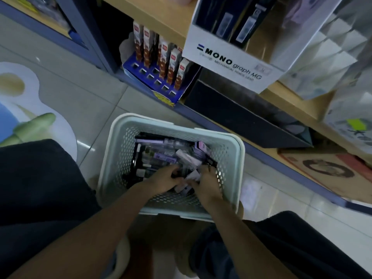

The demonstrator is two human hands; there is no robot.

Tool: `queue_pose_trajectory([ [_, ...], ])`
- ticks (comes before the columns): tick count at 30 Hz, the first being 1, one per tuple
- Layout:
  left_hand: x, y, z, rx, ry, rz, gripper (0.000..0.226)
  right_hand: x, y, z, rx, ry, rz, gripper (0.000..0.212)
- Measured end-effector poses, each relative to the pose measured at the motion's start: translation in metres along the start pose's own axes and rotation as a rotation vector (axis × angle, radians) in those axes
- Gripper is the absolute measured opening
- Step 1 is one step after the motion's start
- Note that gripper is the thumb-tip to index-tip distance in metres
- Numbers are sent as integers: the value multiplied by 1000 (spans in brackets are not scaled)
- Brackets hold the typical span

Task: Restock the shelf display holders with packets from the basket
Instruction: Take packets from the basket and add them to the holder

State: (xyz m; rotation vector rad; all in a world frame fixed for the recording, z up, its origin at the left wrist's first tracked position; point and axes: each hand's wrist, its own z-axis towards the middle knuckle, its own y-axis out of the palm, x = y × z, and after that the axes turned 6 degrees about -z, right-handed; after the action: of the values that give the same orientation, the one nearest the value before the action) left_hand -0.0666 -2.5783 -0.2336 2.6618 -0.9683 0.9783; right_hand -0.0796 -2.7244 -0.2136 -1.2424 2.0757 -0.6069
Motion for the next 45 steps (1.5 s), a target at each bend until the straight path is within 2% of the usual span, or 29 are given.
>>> queue_pose_trajectory([
  [3, -4, 6, 14, -4, -44, -121, 39, -3, 4, 3, 18, 49, 181, 39],
  [5, -7, 9, 19, 14, -12, -87, 21, -5, 6, 6, 1, 60, 298, 32],
  [7, -8, 11, 20, 42, 0, -57, 14, -7, 5, 8, 31, 49, 390, 23],
  [9, -5, 11, 18, 51, -14, -105, 13, -9, 2, 9, 102, 15, 508, 25],
  [12, 4, 7, 8, 35, -23, -319, 28, -21, -4, 3, 132, -15, 694, 31],
  [15, 13, 1, -10, 42, 65, -495, 40, -27, 0, -1, 172, -42, 699, 17],
  [17, 14, -1, -17, 42, 134, -465, 39, -28, 1, -4, 227, -59, 675, 6],
  [22, 16, -6, -25, 29, 244, -302, 22, -27, 1, -13, 293, -222, 610, 15],
  [24, 21, -10, -31, 74, 280, -224, 15, -24, -2, -11, 362, -178, 572, 21],
  [26, 28, -17, -37, 188, 310, -199, 16, -23, -6, -3, 382, -65, 682, 24],
  [28, 39, -26, -44, 325, 364, -225, 13, -22, -4, 15, 341, 86, 805, 22],
  [30, 50, -37, -49, 411, 422, -212, 9, -26, -2, 34, 298, 276, 902, 35],
  [31, 56, -41, -52, 432, 447, -193, 6, -29, 0, 42, 272, 354, 1040, 39],
  [34, 70, -51, -59, 474, 519, -149, 4, -43, -16, 56, 160, 572, 1505, 23],
  [37, 77, -58, -56, 538, 534, -54, 13, -49, -25, 69, 148, 646, 1826, 34],
  [39, 78, -61, -52, 543, 497, 9, 15, -51, -23, 73, 122, 668, 1908, 36],
  [41, 77, -62, -50, 527, 469, 73, 15, -47, -24, 68, 8, 662, 1931, 9],
  [43, 76, -63, -51, 513, 473, 111, 14, -45, -27, 55, -148, 622, 1824, 16],
  [45, 76, -64, -51, 502, 469, 144, 13, -44, -29, 38, -277, 583, 1655, 11],
])
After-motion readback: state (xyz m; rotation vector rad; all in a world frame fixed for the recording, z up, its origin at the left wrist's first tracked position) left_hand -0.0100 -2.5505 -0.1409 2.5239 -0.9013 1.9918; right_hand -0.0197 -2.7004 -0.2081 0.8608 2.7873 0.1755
